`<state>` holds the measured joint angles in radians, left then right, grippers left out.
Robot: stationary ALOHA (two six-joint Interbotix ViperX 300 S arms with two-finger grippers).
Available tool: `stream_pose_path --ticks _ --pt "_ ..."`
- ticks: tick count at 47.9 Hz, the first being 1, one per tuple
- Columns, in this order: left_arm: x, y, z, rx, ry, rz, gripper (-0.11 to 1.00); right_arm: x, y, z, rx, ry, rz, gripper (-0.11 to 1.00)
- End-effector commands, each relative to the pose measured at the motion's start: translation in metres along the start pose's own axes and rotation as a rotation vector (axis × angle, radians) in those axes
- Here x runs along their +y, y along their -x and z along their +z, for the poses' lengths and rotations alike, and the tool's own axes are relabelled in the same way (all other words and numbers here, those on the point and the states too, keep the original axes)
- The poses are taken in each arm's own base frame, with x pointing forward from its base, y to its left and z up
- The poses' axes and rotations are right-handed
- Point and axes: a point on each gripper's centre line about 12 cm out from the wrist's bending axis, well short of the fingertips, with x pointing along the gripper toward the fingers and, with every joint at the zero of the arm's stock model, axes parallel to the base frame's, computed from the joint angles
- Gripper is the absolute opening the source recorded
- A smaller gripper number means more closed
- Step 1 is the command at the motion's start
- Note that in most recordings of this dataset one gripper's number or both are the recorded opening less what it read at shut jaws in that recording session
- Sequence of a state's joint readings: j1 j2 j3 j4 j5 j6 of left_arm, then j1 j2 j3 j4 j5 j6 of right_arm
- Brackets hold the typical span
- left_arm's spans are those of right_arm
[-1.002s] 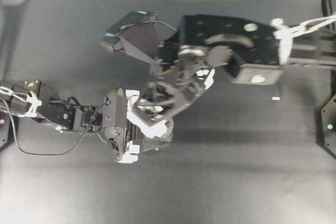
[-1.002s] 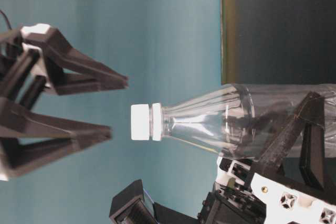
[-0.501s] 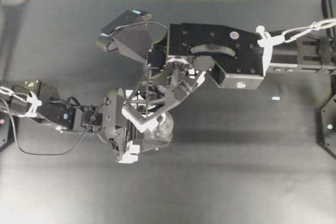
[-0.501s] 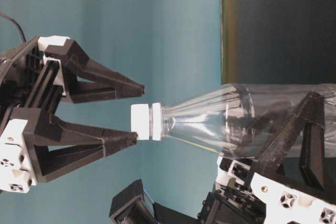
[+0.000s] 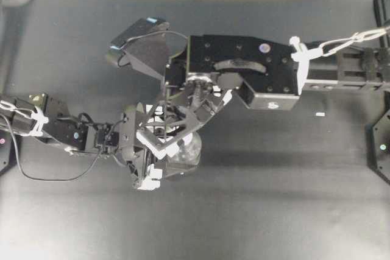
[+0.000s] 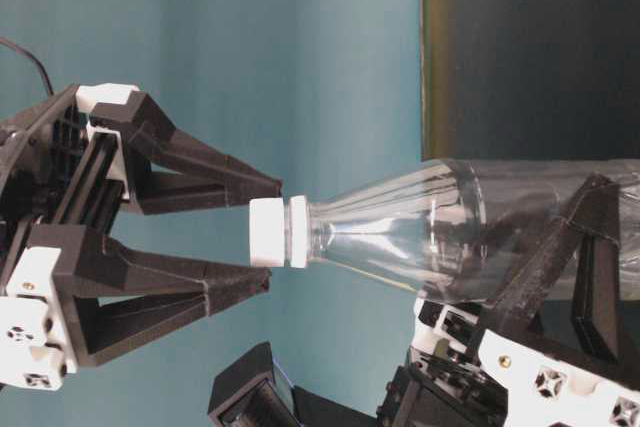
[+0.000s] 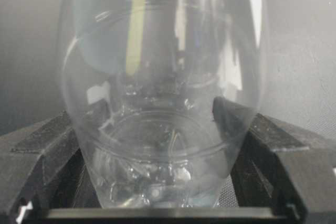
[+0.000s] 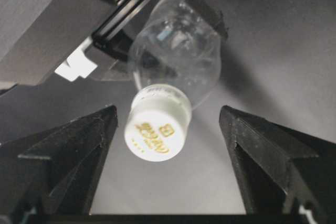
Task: Open the bottle cap by holding the bottle with the left arm and twisting the cap with the right arm.
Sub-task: 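Close the right gripper fingers around the white cap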
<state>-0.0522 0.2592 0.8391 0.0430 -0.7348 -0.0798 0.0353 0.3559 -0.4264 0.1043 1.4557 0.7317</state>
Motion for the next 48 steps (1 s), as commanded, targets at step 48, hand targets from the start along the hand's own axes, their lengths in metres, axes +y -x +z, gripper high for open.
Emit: stream_pose_path --ticks 48 --pt "-0.005 0.0 -0.004 0.018 0.019 -0.014 0.81 0.021 -0.005 -0.02 -0.023 0.126 -0.04 0.37"
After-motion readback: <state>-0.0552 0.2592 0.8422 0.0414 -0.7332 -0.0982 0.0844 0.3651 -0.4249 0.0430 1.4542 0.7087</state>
